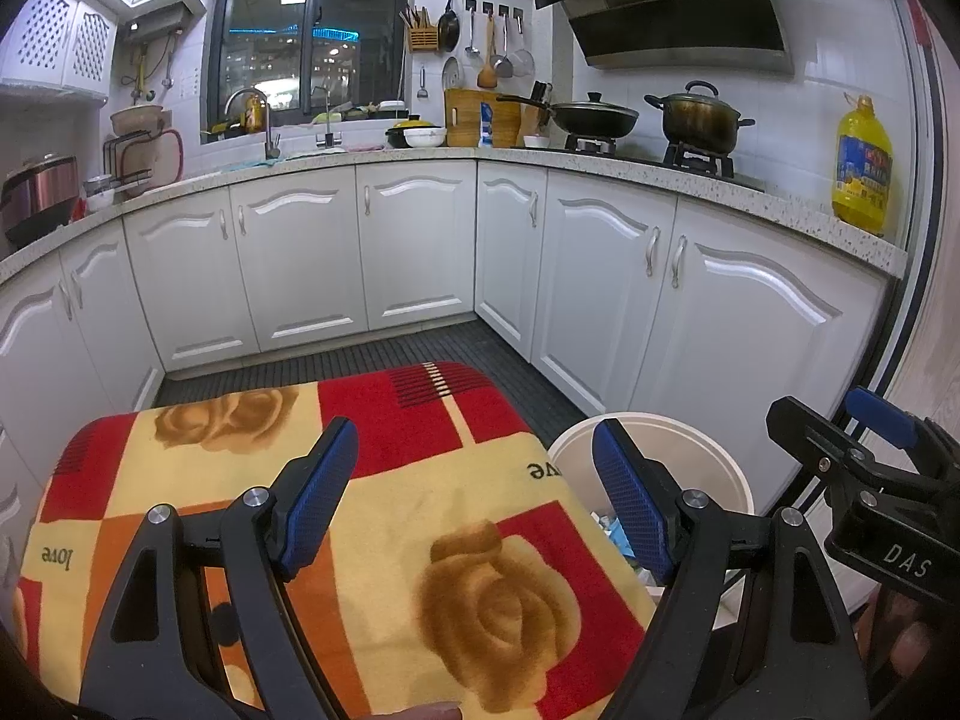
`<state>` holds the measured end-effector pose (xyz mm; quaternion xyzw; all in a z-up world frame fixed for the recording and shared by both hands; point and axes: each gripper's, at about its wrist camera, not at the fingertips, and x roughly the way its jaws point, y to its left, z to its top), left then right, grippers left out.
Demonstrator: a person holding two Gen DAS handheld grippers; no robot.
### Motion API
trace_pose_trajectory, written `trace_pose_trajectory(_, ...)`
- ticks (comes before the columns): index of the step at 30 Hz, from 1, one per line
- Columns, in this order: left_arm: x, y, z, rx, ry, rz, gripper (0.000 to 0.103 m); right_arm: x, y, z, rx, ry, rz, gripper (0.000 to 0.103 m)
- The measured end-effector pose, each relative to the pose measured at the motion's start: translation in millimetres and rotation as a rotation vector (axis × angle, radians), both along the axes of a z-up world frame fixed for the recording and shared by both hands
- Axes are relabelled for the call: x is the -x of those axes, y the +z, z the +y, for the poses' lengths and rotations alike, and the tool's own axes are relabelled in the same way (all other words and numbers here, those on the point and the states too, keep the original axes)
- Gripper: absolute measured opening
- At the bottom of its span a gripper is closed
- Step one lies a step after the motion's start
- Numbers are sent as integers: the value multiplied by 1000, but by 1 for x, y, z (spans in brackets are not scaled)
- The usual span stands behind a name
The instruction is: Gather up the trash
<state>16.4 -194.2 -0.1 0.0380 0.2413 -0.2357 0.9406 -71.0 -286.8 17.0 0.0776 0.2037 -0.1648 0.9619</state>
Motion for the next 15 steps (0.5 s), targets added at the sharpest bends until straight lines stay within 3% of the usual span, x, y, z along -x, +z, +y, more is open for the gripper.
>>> trace_pose_trajectory(15, 0, 0, 0, -3, 0, -2, 80, -1, -1, -1, 1, 2, 3, 98)
